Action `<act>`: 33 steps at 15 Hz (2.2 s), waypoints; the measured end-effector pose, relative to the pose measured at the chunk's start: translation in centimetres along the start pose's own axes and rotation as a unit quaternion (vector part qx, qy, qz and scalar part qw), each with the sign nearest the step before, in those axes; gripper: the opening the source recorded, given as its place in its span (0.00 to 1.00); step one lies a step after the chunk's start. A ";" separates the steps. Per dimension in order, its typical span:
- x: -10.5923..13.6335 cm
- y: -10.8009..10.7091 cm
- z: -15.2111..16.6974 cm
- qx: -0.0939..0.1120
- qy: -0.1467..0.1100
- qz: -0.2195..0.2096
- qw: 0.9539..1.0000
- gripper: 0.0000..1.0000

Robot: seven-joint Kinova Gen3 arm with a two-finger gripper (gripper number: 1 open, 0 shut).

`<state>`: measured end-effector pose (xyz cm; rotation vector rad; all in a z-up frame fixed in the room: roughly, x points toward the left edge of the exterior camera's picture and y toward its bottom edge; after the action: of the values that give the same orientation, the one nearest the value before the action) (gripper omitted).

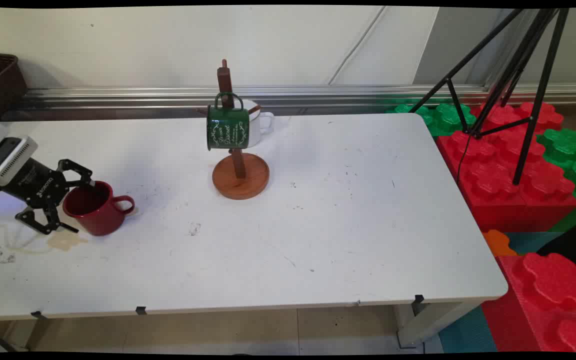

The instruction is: Pick up the green mug from the rack

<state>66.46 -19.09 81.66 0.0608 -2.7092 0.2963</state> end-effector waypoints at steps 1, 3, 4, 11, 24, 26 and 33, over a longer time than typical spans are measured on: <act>0.1 -0.1 -0.1 0.001 0.001 0.000 1.000 1.00; 0.2 -0.3 -0.3 0.003 0.004 -0.001 1.000 1.00; 0.3 -0.3 -0.5 0.004 0.006 -0.001 1.000 1.00; 0.1 -0.1 -2.3 0.006 0.027 -0.026 0.999 1.00; 0.1 0.1 -6.9 0.009 0.143 -0.148 0.978 1.00; 0.2 0.1 -7.3 0.010 0.165 -0.168 0.972 1.00; 0.8 -0.1 -7.9 0.013 0.228 -0.210 0.951 1.00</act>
<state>68.90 -17.51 89.09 0.5054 -2.1644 0.1878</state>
